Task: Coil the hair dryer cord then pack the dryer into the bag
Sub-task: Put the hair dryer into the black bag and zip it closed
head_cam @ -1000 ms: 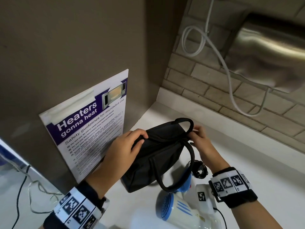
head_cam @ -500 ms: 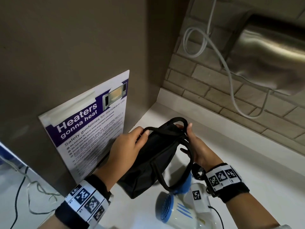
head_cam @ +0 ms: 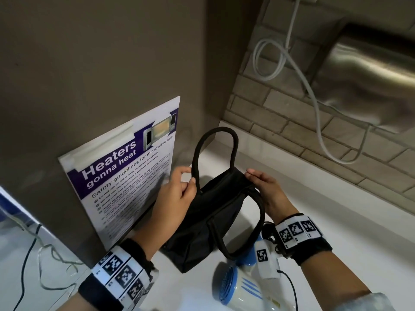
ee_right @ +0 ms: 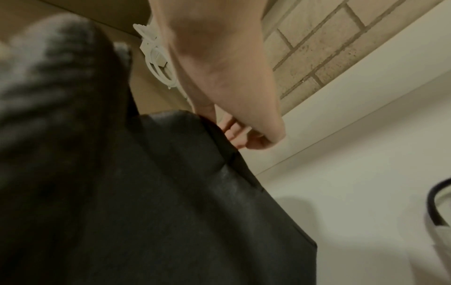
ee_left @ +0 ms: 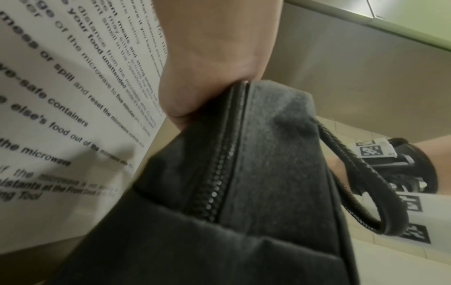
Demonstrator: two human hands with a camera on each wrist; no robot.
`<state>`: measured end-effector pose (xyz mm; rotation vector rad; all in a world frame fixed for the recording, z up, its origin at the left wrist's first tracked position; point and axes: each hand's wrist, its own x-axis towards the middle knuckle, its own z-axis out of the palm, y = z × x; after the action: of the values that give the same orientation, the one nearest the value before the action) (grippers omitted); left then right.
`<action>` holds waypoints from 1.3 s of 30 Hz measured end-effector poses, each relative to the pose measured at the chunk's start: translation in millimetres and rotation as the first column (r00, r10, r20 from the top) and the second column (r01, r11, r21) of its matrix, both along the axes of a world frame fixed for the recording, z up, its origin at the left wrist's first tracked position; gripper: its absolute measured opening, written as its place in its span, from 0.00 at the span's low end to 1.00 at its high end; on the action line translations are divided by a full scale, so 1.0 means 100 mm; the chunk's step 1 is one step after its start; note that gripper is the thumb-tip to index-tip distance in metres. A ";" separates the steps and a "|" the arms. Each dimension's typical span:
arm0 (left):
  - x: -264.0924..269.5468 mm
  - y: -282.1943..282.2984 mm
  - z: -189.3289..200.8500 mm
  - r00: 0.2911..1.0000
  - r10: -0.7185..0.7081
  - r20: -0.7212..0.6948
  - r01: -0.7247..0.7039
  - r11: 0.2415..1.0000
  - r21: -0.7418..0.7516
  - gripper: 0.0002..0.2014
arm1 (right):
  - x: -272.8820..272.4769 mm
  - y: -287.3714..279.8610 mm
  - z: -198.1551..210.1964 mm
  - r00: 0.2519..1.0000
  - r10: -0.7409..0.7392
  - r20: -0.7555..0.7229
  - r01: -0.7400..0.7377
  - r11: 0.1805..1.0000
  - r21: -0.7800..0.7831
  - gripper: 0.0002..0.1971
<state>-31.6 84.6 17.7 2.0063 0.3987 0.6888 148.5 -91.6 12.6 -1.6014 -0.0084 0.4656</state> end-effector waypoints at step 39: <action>0.39 0.08 0.19 0.967 -0.095 -0.238 0.070 0.991 -0.110 0.12 | -1.69 0.28 -0.05 0.272 0.833 0.482 -0.389 0.553 -0.737 0.08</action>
<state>7.8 92.3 37.1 2.0046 0.4810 0.3642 -20.9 -63.4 8.0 -2.1699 -1.4714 0.2966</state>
